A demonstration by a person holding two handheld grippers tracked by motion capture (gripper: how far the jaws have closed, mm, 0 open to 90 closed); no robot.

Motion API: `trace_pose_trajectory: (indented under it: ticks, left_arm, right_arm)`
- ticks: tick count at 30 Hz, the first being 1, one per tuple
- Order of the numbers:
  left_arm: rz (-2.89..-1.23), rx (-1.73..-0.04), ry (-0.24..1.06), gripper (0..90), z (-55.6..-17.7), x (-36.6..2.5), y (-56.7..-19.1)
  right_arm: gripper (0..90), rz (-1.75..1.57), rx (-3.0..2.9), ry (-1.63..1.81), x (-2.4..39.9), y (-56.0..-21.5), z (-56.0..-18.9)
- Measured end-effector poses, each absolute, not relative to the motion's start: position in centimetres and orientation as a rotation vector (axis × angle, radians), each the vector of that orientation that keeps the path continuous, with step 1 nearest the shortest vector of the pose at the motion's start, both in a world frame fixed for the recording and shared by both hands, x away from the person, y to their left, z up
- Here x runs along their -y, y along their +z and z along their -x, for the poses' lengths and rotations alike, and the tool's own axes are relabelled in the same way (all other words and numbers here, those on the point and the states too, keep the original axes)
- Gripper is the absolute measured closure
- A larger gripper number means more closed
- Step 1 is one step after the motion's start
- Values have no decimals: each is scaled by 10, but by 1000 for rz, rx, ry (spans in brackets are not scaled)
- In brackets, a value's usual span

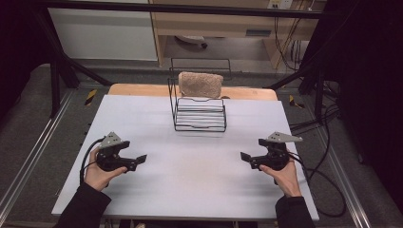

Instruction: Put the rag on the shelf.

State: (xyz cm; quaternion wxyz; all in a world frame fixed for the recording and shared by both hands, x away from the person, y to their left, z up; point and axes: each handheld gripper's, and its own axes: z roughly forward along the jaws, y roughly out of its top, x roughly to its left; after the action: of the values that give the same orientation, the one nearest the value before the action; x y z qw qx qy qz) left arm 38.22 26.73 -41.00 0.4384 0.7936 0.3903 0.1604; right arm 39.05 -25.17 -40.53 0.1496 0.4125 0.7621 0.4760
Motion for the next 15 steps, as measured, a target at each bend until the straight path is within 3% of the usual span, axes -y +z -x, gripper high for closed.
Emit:
trace_pose_trajectory:
  ticks: [15]
  left_arm:
    - [-2007,-990,391,80,-368,-280,-433]
  right_arm:
    - [5,-1223,-2210,1344,278,-433,-369]
